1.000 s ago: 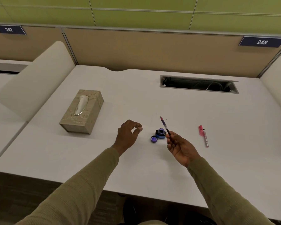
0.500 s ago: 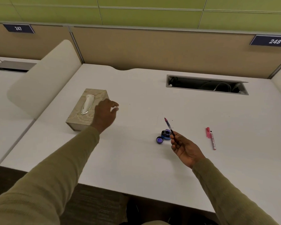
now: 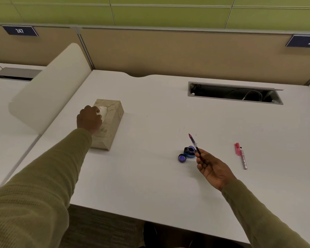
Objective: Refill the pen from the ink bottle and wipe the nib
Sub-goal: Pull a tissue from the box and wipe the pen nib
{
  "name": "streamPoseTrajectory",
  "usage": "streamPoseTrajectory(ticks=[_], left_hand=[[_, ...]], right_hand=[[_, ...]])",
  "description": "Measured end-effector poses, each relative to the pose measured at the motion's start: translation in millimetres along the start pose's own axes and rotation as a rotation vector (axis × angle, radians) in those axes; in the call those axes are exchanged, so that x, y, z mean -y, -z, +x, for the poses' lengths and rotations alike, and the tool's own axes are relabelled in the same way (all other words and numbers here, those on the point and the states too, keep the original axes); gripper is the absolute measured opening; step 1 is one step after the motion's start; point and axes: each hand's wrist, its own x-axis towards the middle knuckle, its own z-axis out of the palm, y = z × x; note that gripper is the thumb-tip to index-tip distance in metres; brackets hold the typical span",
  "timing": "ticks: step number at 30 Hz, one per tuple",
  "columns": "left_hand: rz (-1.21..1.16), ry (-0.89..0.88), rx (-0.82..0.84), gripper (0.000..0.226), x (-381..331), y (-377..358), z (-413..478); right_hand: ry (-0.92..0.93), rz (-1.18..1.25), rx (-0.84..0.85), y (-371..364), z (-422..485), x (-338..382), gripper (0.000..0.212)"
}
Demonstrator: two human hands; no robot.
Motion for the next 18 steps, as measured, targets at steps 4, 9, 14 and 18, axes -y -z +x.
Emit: streamPoseTrajectory(ticks=[4,9,14,18], left_hand=[[-0.003,-0.005,0.063,0.039,0,-3,12],[-0.002,-0.024,0.051,0.037,-4,-4,23],[-0.037,-0.020,0.028,0.018,-8,-4,30],[-0.084,-0.043,0.014,0.015,-10,1,35]], right_hand=[[0.000,-0.002,-0.013,2,2,0,0.032],[0.003,-0.005,-0.027,1,4,-1,0.027],[0.007,-0.012,-0.038,0,6,0,0.026],[0.005,-0.011,-0.032,-2,9,1,0.026]])
